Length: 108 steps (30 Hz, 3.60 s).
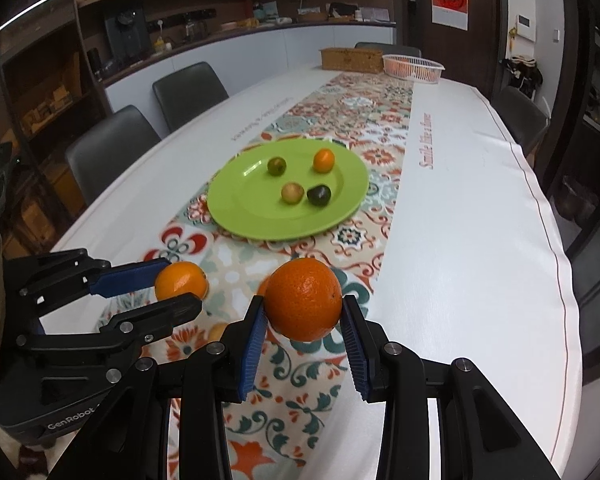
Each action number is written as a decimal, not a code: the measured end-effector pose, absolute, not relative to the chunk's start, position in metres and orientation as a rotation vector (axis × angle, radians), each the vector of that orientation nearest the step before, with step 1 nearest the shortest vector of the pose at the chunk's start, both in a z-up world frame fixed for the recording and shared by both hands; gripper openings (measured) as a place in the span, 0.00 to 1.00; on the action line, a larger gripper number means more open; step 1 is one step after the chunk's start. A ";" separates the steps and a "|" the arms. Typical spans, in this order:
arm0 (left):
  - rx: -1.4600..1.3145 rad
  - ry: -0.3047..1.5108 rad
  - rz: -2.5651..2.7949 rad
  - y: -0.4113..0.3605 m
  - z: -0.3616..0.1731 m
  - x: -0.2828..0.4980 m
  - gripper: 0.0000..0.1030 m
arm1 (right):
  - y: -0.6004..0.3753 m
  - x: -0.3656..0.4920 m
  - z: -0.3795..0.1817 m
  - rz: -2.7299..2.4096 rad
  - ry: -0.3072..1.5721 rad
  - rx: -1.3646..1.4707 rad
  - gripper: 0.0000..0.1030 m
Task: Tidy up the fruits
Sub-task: 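Grasp an orange with the right gripper while the left gripper grasps another orange, then lower both held oranges onto the green plate and open both grippers, then move both open grippers back toward the fruits left on the runner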
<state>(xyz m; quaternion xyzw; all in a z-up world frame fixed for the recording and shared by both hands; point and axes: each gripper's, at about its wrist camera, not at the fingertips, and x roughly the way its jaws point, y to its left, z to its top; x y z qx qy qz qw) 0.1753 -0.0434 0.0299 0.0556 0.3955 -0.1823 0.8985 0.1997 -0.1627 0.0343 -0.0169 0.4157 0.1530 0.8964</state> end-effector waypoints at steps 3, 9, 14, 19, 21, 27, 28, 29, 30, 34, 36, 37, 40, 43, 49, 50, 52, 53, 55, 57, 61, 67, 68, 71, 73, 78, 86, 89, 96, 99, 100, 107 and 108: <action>0.114 0.803 -0.359 -0.038 0.035 0.182 0.31 | -0.158 0.206 0.040 0.320 0.844 -0.033 0.37; 0.105 0.775 -0.324 -0.026 0.043 0.198 0.31 | -0.148 0.224 0.046 0.324 0.828 -0.038 0.37; 0.096 0.765 -0.301 -0.017 0.046 0.216 0.31 | -0.141 0.242 0.046 0.324 0.832 -0.038 0.37; 0.091 0.765 -0.290 -0.010 0.045 0.235 0.31 | -0.136 0.258 0.046 0.328 0.834 -0.036 0.37; 0.085 0.770 -0.284 -0.007 0.043 0.245 0.31 | -0.132 0.267 0.045 0.330 0.837 -0.038 0.37; 0.063 0.791 -0.273 0.001 0.035 0.273 0.31 | -0.125 0.296 0.042 0.332 0.844 -0.050 0.37; 0.059 0.797 -0.272 0.003 0.033 0.278 0.31 | -0.124 0.301 0.041 0.332 0.847 -0.053 0.37; 0.059 0.801 -0.270 0.004 0.032 0.282 0.31 | -0.122 0.305 0.040 0.332 0.848 -0.056 0.37; 0.060 0.805 -0.269 0.005 0.030 0.288 0.31 | -0.121 0.310 0.038 0.331 0.849 -0.059 0.37; 0.064 0.817 -0.268 0.008 0.024 0.305 0.31 | -0.117 0.330 0.033 0.337 0.861 -0.058 0.37; 0.063 0.822 -0.267 0.009 0.020 0.312 0.31 | -0.114 0.338 0.028 0.337 0.871 -0.060 0.37; 0.060 0.825 -0.269 0.010 0.018 0.317 0.31 | -0.114 0.342 0.026 0.339 0.875 -0.059 0.37; 0.048 0.846 -0.275 0.011 0.009 0.329 0.31 | -0.113 0.355 0.019 0.344 0.897 -0.050 0.37; 0.037 0.871 -0.281 0.011 0.001 0.341 0.31 | -0.111 0.367 0.012 0.339 0.915 -0.059 0.37; 0.024 0.908 -0.280 0.013 -0.011 0.355 0.31 | -0.108 0.382 0.003 0.331 0.920 -0.081 0.38; 0.023 0.911 -0.281 0.013 -0.012 0.356 0.31 | -0.108 0.384 0.001 0.330 0.923 -0.081 0.38; 0.025 0.913 -0.281 0.013 -0.014 0.356 0.31 | -0.107 0.386 -0.001 0.329 0.927 -0.082 0.38; 0.027 0.913 -0.281 0.013 -0.014 0.356 0.32 | -0.107 0.386 -0.002 0.324 0.928 -0.084 0.38; 0.034 0.909 -0.281 0.013 -0.014 0.354 0.35 | -0.107 0.387 -0.004 0.322 0.930 -0.087 0.38; 0.038 0.904 -0.276 0.014 -0.013 0.352 0.39 | -0.106 0.386 -0.006 0.324 0.932 -0.098 0.38; 0.040 0.899 -0.261 0.018 -0.010 0.345 0.40 | -0.106 0.381 -0.004 0.309 0.920 -0.113 0.40; 0.064 0.860 -0.229 0.020 0.006 0.322 0.42 | -0.108 0.361 0.010 0.312 0.881 -0.137 0.42; 0.065 0.852 -0.228 0.020 0.010 0.318 0.43 | -0.108 0.354 0.015 0.313 0.868 -0.138 0.46; 0.064 0.820 -0.219 0.020 0.022 0.303 0.43 | -0.111 0.338 0.026 0.306 0.831 -0.137 0.51; 0.057 0.800 -0.223 0.020 0.030 0.293 0.44 | -0.112 0.328 0.032 0.307 0.816 -0.136 0.51; 0.065 0.736 -0.224 0.019 0.050 0.265 0.48 | -0.116 0.299 0.048 0.316 0.780 -0.110 0.51; 0.070 0.676 -0.209 0.018 0.071 0.226 0.57 | -0.120 0.259 0.068 0.321 0.733 -0.085 0.51; 0.084 0.664 -0.201 0.020 0.073 0.213 0.61 | -0.120 0.245 0.071 0.308 0.721 -0.090 0.58; 0.090 0.674 -0.197 0.027 0.068 0.185 0.65 | -0.120 0.217 0.068 0.304 0.718 -0.068 0.59; 0.095 0.672 -0.195 0.030 0.065 0.174 0.69 | -0.117 0.207 0.065 0.308 0.722 -0.059 0.59; 0.098 0.672 -0.195 0.031 0.063 0.171 0.69 | -0.116 0.204 0.063 0.309 0.724 -0.059 0.59; 0.101 0.667 -0.194 0.036 0.052 0.153 0.71 | -0.107 0.186 0.050 0.324 0.751 -0.089 0.59; 0.097 0.667 -0.197 0.037 0.049 0.150 0.71 | -0.106 0.185 0.048 0.326 0.755 -0.093 0.59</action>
